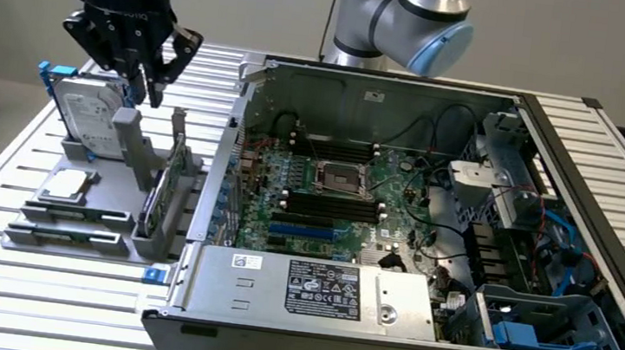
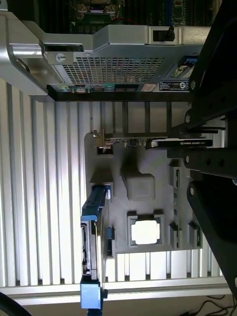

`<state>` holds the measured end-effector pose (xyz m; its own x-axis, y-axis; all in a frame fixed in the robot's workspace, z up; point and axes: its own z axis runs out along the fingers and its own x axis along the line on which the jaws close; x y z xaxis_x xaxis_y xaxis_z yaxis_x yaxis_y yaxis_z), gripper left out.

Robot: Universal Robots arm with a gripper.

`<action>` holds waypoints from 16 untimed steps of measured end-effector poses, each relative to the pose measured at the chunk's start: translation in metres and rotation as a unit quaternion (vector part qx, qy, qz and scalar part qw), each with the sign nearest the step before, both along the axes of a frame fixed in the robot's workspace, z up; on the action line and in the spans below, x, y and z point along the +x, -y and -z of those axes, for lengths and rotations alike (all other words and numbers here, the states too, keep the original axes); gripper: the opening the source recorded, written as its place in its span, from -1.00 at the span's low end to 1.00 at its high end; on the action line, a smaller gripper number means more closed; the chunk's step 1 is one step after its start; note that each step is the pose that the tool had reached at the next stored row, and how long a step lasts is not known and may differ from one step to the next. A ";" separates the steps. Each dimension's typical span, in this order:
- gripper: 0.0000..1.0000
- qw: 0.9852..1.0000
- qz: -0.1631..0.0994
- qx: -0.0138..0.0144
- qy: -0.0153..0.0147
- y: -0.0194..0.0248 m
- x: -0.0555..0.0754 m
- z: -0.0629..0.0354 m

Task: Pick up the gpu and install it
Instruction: 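Pick up the gpu and move the gpu toward the slot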

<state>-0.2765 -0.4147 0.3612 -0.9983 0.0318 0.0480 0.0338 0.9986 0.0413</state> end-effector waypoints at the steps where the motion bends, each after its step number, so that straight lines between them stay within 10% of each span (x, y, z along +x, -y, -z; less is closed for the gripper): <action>1: -0.40 1.000 0.000 0.000 0.000 0.0000 0.000 0.0000; 16: -0.28 1.000 -0.003 0.000 0.000 0.0000 0.000 0.0238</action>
<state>-0.2765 -0.4147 0.3374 -0.9985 0.0260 0.0479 0.0280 0.9988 0.0413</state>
